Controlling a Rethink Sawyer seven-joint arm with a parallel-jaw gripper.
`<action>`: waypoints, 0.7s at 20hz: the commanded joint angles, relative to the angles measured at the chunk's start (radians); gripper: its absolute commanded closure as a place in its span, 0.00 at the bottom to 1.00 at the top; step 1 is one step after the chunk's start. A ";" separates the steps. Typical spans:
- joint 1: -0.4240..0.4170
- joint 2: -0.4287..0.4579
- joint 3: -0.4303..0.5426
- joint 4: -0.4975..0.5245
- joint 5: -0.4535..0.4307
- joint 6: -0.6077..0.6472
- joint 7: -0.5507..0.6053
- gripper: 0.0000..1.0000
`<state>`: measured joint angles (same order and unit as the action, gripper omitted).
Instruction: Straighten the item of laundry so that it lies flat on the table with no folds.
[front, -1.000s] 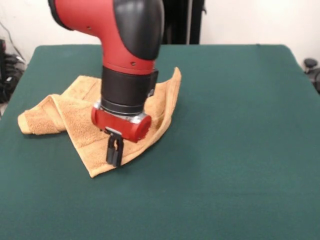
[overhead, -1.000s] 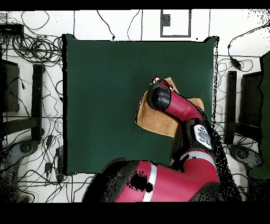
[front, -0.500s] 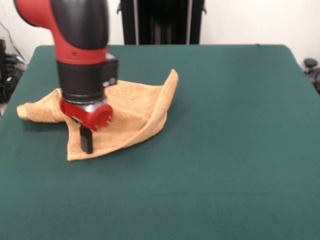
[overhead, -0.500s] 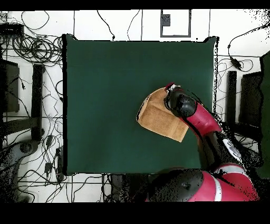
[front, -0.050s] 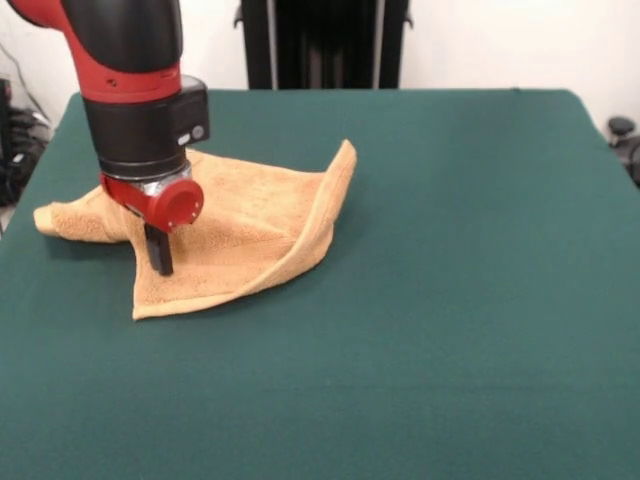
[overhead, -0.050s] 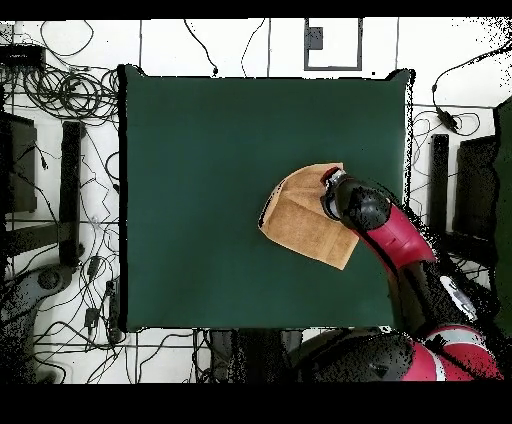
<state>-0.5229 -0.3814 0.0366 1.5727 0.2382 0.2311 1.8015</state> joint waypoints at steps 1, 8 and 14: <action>0.024 0.016 0.065 0.089 -0.046 0.144 0.071 1.00; -0.012 0.051 0.086 0.041 -0.076 0.154 0.033 1.00; -0.061 0.092 0.135 0.048 -0.107 0.109 0.022 1.00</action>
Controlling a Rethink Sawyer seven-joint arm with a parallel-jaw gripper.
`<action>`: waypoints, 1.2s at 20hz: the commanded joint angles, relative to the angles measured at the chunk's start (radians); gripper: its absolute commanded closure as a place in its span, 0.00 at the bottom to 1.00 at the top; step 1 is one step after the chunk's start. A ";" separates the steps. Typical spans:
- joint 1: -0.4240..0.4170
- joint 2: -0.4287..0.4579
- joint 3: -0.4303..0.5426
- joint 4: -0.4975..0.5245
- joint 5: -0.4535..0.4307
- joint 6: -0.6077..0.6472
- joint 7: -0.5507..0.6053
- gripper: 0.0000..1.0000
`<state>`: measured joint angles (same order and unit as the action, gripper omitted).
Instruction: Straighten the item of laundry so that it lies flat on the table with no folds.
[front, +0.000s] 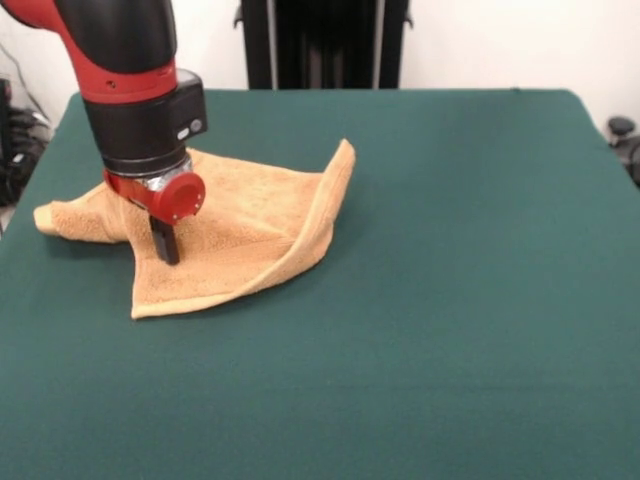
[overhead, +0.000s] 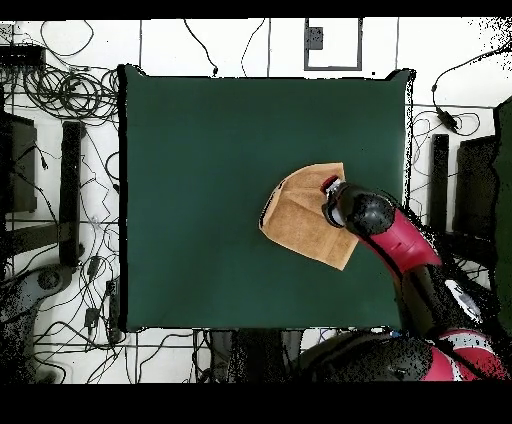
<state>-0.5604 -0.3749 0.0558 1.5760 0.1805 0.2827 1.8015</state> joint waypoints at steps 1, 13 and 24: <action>-0.030 0.091 0.122 0.044 -0.053 0.056 0.023 1.00; -0.110 0.138 0.208 0.028 -0.200 -0.173 0.028 1.00; -0.063 0.128 0.151 -0.070 -0.307 -0.281 0.095 1.00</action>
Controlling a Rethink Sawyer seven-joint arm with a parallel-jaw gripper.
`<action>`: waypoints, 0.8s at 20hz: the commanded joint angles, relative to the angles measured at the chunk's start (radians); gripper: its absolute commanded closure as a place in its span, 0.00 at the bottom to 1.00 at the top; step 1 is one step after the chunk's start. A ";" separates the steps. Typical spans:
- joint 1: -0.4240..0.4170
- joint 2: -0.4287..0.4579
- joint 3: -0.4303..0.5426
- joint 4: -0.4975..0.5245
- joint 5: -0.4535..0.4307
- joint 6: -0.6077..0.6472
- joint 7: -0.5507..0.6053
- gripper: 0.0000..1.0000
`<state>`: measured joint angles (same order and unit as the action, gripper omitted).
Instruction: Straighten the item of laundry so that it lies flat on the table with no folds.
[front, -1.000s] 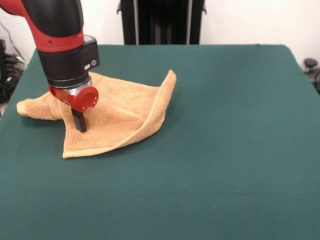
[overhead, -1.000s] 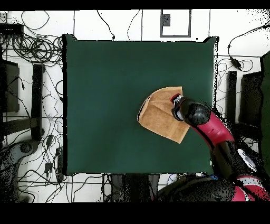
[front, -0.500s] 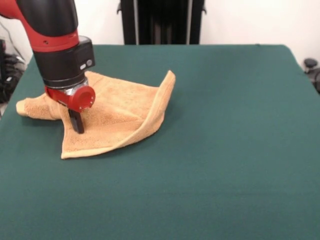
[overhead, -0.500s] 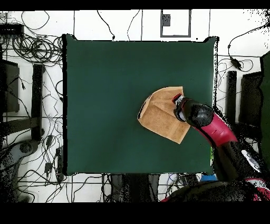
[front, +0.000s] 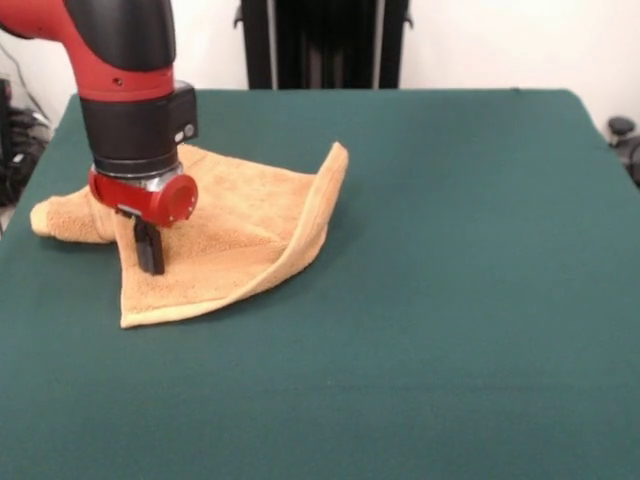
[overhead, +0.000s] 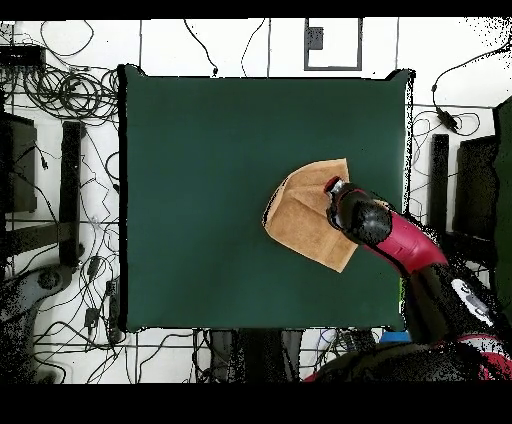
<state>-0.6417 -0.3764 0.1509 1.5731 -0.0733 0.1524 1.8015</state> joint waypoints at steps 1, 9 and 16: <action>0.015 0.132 0.060 -0.073 -0.058 -0.148 0.092 1.00; -0.035 0.190 0.122 -0.167 -0.101 -0.114 0.032 1.00; -0.060 0.196 0.152 -0.231 -0.143 -0.056 -0.003 1.00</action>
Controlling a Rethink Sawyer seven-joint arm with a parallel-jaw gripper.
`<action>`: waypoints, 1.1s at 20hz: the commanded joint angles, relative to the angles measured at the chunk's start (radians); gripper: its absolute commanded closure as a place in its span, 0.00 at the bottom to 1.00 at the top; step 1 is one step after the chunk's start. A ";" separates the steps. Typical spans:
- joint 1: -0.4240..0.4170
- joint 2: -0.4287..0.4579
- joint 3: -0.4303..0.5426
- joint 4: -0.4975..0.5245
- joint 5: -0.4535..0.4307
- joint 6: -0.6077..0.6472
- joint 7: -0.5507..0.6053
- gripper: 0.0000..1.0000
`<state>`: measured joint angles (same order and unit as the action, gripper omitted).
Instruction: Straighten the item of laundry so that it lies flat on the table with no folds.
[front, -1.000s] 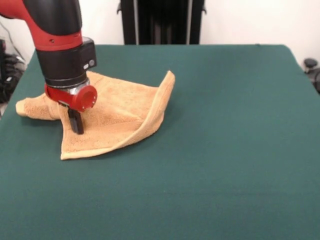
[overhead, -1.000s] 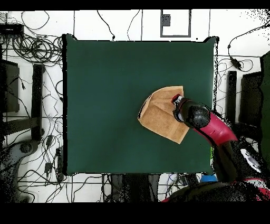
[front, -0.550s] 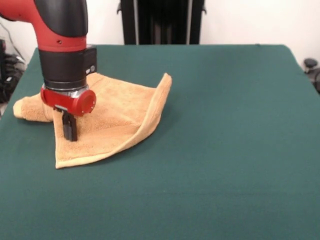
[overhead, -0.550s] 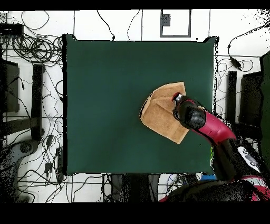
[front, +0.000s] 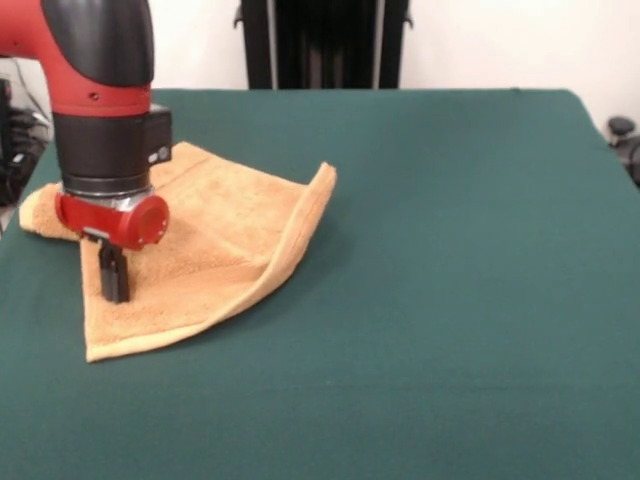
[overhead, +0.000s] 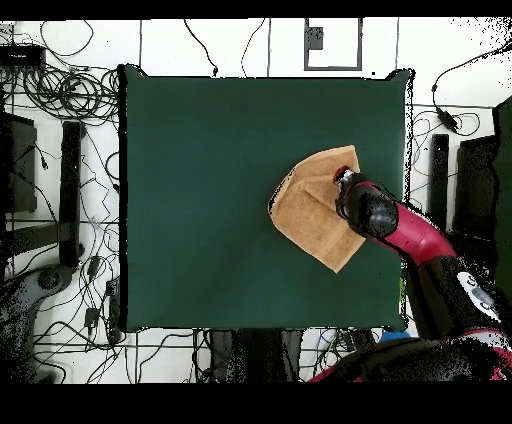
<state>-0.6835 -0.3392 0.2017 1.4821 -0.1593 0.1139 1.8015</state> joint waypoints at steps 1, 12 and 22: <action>-0.016 0.152 0.097 -0.148 -0.063 -0.008 -0.005 1.00; -0.036 0.131 0.110 -0.220 -0.106 0.083 -0.042 1.00; -0.046 0.099 0.110 -0.221 -0.139 0.106 -0.040 1.00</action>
<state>-0.7506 -0.2809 0.2195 1.2675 -0.2591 0.1135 1.8015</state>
